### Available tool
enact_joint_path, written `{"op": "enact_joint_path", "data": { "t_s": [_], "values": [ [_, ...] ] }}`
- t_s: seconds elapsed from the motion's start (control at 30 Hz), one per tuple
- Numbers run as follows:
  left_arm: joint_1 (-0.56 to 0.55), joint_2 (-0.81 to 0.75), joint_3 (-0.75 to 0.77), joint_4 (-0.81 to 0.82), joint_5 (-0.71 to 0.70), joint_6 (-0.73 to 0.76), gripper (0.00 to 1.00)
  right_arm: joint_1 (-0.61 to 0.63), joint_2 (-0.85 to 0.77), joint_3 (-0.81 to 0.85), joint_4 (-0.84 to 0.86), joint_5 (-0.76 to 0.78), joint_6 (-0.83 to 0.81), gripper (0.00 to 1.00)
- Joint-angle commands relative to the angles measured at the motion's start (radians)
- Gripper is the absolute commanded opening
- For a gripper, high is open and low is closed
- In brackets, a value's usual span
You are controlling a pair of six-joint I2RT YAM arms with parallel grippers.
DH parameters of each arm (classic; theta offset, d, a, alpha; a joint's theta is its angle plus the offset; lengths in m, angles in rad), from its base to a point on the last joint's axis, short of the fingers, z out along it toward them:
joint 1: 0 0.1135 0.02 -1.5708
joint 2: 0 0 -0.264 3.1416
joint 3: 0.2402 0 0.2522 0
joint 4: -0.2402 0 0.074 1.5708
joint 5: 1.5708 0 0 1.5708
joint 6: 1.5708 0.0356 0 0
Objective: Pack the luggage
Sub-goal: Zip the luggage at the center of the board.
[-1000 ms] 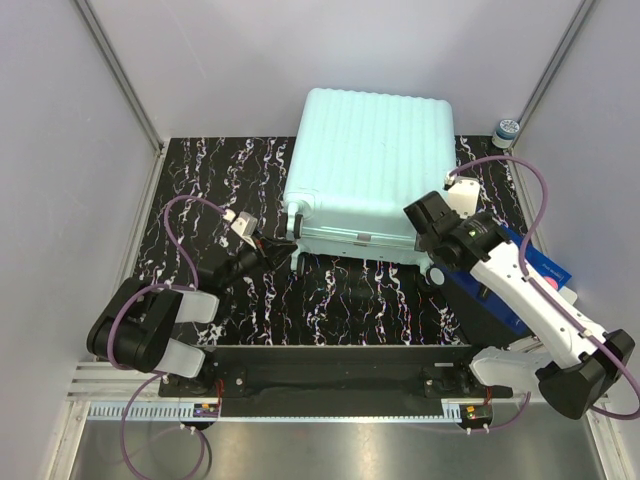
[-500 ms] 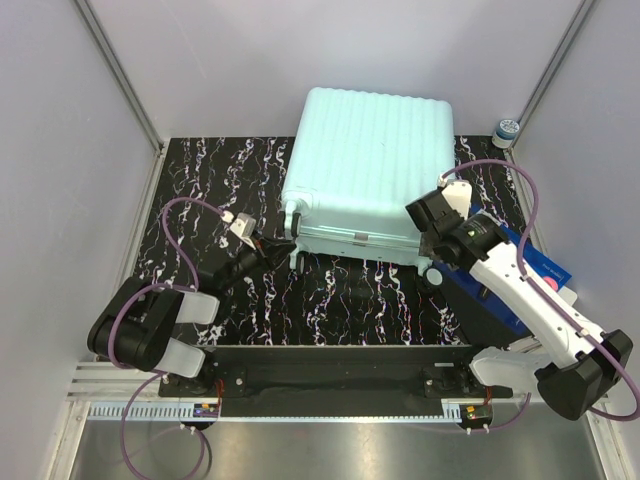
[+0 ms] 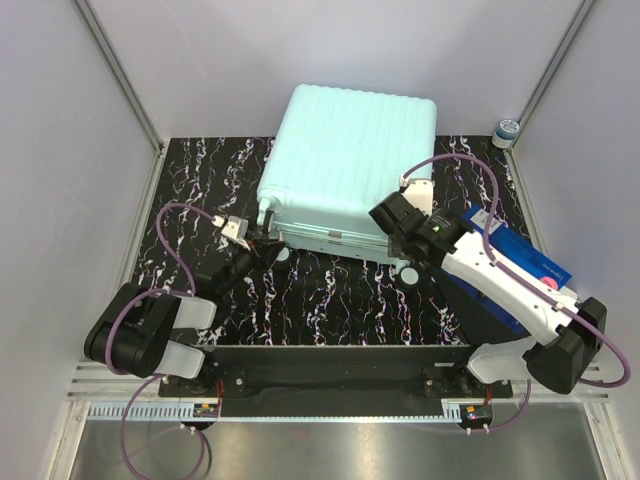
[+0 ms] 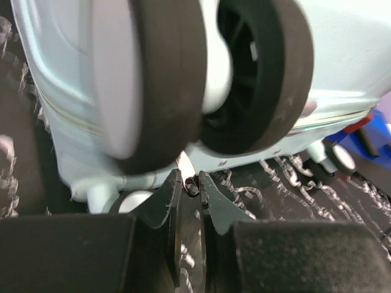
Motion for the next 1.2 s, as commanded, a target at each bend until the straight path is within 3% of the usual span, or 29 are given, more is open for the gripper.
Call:
{"op": "enact_joint_path", "data": {
  "t_s": [0.0, 1.17],
  "values": [
    [-0.043, -0.048, -0.01, 0.138, 0.159, 0.02, 0.0, 0.082, 0.087, 0.054, 0.302, -0.2, 0.062, 0.0],
    [-0.151, -0.052, 0.039, 0.063, 0.098, 0.078, 0.0, 0.246, 0.343, 0.301, 0.439, -0.261, 0.07, 0.0]
  ]
}}
